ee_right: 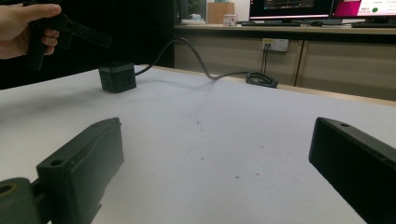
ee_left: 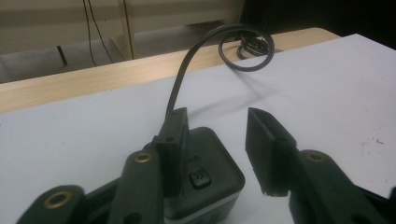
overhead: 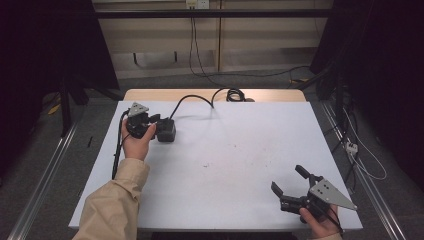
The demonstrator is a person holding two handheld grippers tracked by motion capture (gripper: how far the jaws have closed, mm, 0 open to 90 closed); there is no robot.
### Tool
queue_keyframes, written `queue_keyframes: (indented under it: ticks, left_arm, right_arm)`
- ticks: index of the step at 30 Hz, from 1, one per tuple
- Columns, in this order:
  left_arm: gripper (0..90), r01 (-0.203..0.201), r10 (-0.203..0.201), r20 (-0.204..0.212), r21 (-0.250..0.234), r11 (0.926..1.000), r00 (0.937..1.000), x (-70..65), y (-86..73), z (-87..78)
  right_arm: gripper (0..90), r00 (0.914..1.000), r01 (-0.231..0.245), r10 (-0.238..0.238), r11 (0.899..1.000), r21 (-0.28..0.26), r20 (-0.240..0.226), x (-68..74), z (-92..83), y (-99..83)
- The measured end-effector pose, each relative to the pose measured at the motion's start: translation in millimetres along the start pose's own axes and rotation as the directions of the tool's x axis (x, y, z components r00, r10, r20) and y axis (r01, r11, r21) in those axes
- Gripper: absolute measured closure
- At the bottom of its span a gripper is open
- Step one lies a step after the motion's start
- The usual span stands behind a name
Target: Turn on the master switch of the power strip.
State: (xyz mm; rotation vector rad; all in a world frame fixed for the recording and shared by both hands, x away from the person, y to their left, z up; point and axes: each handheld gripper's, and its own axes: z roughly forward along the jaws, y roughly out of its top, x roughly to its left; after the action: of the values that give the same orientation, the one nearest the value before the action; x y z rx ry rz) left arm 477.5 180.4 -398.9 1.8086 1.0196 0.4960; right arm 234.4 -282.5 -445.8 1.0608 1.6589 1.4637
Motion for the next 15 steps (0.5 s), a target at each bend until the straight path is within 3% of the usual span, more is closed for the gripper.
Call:
queue_keyframes:
  ticks: [15]
  left_arm:
    - [77.4, 0.005, -0.005, 0.002, 0.047, 0.9989, 1.0000, 5.6, -3.6, 4.5]
  right_arm:
    - [2.6, 1.0000, -0.003, 0.003, 1.000, -0.001, 0.001, -0.6, -0.2, -0.2]
